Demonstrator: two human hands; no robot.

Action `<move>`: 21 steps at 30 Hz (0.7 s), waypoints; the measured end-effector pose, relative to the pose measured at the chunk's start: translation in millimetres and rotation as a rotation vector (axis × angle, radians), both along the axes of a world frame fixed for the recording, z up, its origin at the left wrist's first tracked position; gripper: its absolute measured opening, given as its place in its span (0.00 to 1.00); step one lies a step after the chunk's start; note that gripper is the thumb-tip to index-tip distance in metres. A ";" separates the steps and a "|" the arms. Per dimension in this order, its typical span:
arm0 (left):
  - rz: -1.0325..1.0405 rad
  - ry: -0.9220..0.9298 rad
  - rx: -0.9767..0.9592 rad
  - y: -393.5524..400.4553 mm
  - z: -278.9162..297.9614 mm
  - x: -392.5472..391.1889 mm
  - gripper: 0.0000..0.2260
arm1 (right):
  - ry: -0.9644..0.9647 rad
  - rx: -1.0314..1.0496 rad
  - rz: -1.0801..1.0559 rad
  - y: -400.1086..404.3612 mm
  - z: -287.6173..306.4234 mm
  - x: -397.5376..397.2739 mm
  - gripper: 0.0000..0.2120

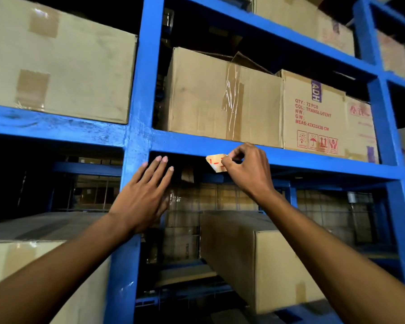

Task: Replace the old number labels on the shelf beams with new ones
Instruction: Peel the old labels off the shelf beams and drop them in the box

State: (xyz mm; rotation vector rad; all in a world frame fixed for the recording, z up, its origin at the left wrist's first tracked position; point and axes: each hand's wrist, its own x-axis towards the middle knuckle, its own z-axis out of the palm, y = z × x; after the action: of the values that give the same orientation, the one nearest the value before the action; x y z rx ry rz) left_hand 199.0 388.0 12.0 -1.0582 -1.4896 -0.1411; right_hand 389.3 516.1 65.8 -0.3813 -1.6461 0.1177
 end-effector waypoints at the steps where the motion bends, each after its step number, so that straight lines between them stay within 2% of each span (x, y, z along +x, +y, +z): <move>1: -0.005 -0.007 0.005 -4.4 -8.6 -4.7 0.28 | -0.025 0.006 0.002 -7.5 -4.4 -1.5 0.06; 11: -0.062 0.001 -0.127 -50.6 -98.0 -39.6 0.27 | -0.167 -0.061 -0.015 -101.7 -77.8 -30.0 0.05; 16: -0.084 0.024 -0.195 -58.0 -158.3 -42.6 0.27 | -0.273 -0.181 -0.069 -130.4 -148.8 -45.3 0.07; 21: -0.090 -0.012 -0.323 -63.7 -238.0 -35.9 0.27 | -0.324 -0.408 -0.095 -142.6 -231.9 -46.2 0.08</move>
State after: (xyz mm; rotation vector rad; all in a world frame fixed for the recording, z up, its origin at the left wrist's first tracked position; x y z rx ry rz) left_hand 163.1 324.3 -226.0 -1.3860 -1.5074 0.0324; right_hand 343.1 373.5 -166.1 -0.8229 -1.9186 0.3369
